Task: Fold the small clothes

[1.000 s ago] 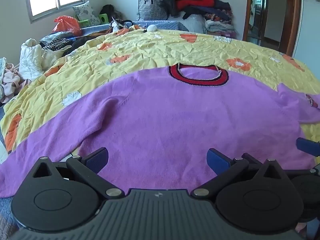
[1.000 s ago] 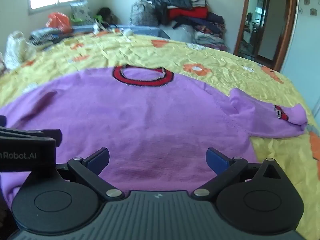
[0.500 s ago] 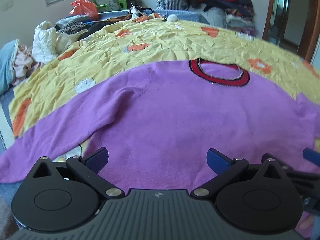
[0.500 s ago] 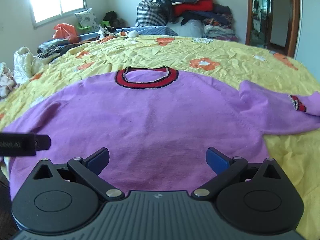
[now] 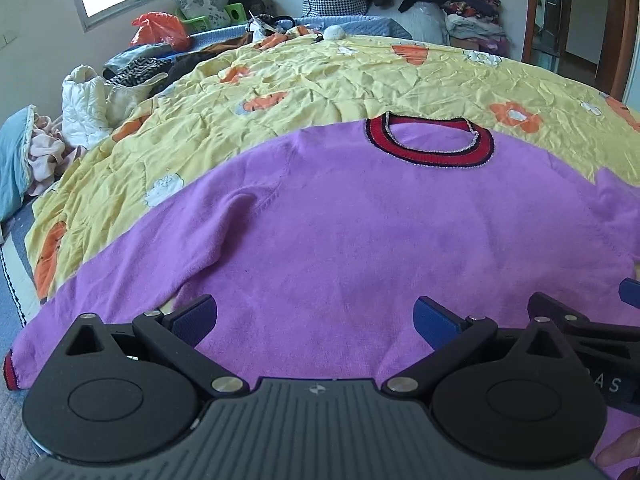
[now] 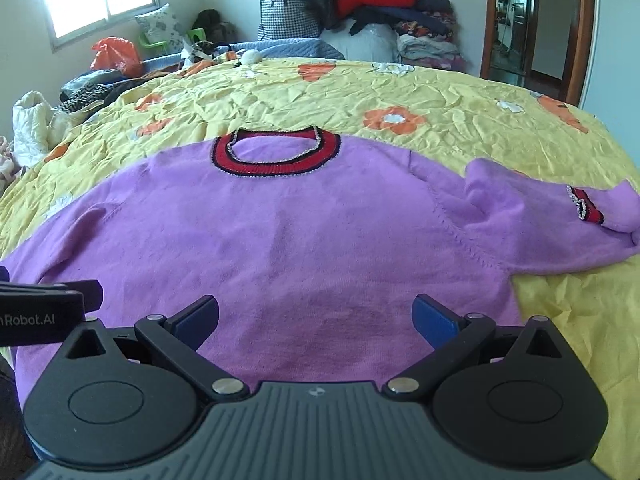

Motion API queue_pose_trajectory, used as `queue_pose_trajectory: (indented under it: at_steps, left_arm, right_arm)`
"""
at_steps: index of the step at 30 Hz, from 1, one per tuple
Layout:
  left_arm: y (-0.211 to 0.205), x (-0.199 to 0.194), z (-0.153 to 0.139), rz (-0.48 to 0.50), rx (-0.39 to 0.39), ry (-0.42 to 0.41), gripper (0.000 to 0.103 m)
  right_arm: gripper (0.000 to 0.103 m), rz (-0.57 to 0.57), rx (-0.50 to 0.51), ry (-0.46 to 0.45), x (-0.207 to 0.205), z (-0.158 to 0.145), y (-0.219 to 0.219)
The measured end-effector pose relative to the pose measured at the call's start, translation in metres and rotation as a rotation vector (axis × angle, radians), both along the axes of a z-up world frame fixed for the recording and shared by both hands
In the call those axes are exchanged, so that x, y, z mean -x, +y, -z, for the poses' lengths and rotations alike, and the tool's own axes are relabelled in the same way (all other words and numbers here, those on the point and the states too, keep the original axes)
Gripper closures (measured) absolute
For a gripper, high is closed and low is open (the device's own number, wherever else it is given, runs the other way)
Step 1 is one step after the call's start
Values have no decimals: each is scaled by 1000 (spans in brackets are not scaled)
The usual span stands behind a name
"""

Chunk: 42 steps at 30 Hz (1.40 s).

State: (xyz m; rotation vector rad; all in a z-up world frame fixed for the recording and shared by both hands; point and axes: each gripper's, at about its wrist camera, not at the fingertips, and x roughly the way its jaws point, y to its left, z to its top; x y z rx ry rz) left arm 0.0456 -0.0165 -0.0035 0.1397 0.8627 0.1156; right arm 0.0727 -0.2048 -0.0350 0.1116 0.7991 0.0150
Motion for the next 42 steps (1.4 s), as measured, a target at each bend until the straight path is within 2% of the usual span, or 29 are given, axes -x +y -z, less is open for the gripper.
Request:
queue_pose_trajectory:
  at_steps: [3, 13, 19, 27, 29, 33, 38, 42]
  left_arm:
    - [2, 2, -4, 2, 7, -1, 0]
    - [19, 13, -18, -32, 113, -31, 0]
    - [15, 14, -18, -30, 116, -36, 0]
    - [19, 9, -4, -74, 232, -55, 0]
    - [16, 3, -1, -69, 206, -31, 0]
    - [0, -2, 2, -45, 39, -33, 0]
    - [-8, -5, 6, -53, -4, -16, 0]
    - [-10, -9, 6, -98, -5, 14, 0]
  right_arm:
    - [0, 4, 6, 2, 0, -2, 1]
    - [0, -37, 0, -6, 5, -9, 13]
    - [0, -29, -14, 24, 0, -9, 9]
    - [0, -15, -43, 53, -12, -6, -4]
    - [0, -14, -49, 53, -15, -6, -7]
    - [0, -26, -51, 56, -21, -4, -10]
    - [0, -39, -52, 65, -26, 4, -14]
    - [0, -9, 57, 28, -25, -1, -18]
